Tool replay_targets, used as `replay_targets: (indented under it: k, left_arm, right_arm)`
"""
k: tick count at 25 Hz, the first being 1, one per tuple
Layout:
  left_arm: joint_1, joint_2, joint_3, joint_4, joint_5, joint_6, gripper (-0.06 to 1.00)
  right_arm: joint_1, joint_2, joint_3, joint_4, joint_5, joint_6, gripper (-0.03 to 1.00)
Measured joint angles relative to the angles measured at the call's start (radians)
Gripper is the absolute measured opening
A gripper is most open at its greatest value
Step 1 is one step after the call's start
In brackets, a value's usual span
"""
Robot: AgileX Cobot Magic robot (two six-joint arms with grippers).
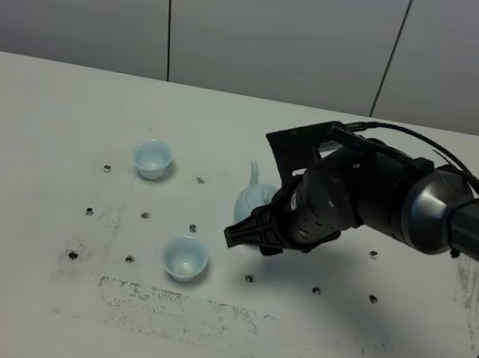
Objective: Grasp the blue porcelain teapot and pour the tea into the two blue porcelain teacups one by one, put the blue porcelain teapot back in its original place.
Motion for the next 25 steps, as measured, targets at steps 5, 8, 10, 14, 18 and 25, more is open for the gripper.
replay_targets:
  k: [5, 8, 10, 14, 18, 25]
  left_arm:
    - [0.0, 0.0, 0.0, 0.0, 0.0, 0.0, 0.34]
    - [0.0, 0.0, 0.0, 0.0, 0.0, 0.0, 0.34]
    - [0.0, 0.0, 0.0, 0.0, 0.0, 0.0, 0.34]
    - [0.0, 0.0, 0.0, 0.0, 0.0, 0.0, 0.34]
    - [0.0, 0.0, 0.0, 0.0, 0.0, 0.0, 0.34]
    - [0.0, 0.0, 0.0, 0.0, 0.0, 0.0, 0.34]
  right_arm:
    - [-0.003, 0.0, -0.025, 0.097, 0.016, -0.113, 0.47]
    - [-0.014, 0.015, -0.029, 0.147, 0.016, -0.141, 0.47]
    - [-0.025, 0.03, -0.04, 0.169, 0.02, -0.146, 0.47]
    - [-0.039, 0.048, -0.063, 0.178, 0.028, -0.155, 0.47]
    - [-0.04, 0.059, -0.065, 0.192, 0.028, -0.162, 0.47]
    - [-0.05, 0.084, -0.065, 0.2, 0.03, -0.164, 0.43]
